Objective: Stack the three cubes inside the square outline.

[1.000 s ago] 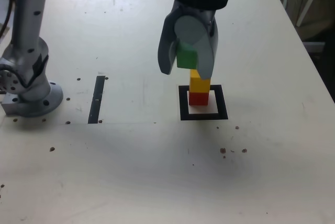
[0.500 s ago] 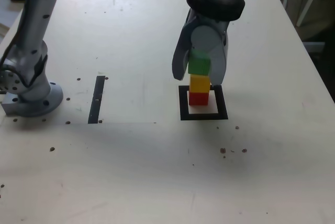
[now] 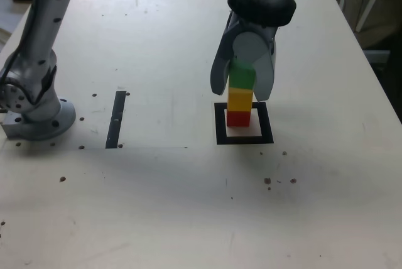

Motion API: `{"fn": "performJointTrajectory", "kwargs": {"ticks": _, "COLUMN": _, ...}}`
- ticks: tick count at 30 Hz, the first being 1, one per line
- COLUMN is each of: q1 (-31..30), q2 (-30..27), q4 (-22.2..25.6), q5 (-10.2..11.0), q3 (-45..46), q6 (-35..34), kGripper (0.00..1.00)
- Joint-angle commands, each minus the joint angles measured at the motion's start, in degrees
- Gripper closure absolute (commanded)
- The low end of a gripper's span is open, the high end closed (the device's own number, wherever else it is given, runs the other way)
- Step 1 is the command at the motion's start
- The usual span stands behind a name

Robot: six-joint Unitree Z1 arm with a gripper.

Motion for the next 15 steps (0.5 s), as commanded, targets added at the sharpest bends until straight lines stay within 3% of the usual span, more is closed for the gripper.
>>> {"fn": "performJointTrajectory", "kwargs": {"ticks": 1, "q1": 0.18, "q2": 0.22, "q4": 0.29, "q5": 0.21, "q3": -0.20, "q6": 0.12, "kGripper": 0.77}}
{"fn": "performJointTrajectory", "kwargs": {"ticks": 15, "q1": 0.73, "q2": 0.24, "q4": -0.31, "q5": 0.54, "q3": 0.82, "q6": 0.15, "kGripper": 0.76}}
